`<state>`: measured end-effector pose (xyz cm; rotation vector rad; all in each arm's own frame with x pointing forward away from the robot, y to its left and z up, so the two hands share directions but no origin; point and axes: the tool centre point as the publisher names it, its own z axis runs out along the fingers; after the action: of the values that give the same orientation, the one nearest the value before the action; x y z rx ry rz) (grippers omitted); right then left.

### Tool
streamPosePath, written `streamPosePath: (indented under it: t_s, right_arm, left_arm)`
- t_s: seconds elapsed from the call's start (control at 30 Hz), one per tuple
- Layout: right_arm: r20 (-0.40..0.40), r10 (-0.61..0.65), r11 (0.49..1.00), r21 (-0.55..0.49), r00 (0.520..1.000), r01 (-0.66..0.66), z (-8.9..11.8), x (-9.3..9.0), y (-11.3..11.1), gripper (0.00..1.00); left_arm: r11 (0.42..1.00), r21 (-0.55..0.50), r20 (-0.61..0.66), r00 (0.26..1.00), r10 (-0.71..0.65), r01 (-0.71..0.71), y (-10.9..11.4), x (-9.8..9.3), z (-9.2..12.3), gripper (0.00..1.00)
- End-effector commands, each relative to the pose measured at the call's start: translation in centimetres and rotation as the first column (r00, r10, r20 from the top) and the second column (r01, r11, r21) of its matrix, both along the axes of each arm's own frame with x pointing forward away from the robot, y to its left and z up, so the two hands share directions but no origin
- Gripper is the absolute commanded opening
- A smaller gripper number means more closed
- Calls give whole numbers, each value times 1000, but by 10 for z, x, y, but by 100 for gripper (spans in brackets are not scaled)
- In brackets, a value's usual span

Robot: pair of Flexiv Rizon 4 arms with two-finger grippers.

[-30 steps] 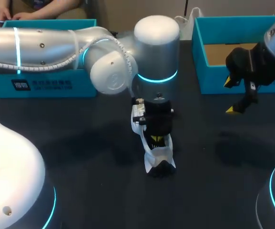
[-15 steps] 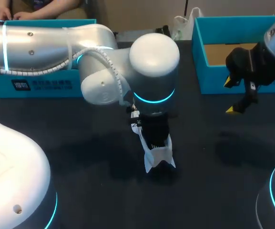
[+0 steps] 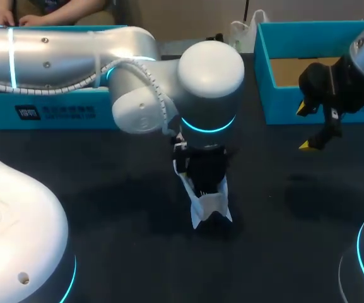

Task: Take the shoe out of the shoebox, open the shoe tongue, remove and reinsert the insole, then place the shoe into the shoebox

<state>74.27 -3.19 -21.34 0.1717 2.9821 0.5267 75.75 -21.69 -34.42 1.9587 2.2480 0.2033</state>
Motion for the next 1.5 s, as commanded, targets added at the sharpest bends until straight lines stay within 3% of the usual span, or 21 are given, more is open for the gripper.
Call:
streamPosePath:
  t_s: [0.03,0.4,0.73,1.17,1.5]
  right_arm:
    - [1,-1,1000,-1,1000,1,-1,-1,0,100]
    - [1,-1,1000,-1,1000,1,-1,-1,0,100]
    - [1,-1,1000,-1,1000,1,-1,-1,0,100]
    - [1,-1,1000,-1,1000,1,-1,-1,0,100]
    - [1,-1,1000,-1,1000,1,-1,-1,0,100]
  left_arm:
    - [999,37,-18,999,-33,34,-4,5,3,100]
    - [995,59,-42,996,-73,76,-5,9,9,100]
    - [993,43,-105,989,-106,111,-10,2,24,100]
    - [992,-28,-240,962,-127,124,-8,-6,70,100]
    - [995,-33,-227,969,-96,91,1,14,83,100]
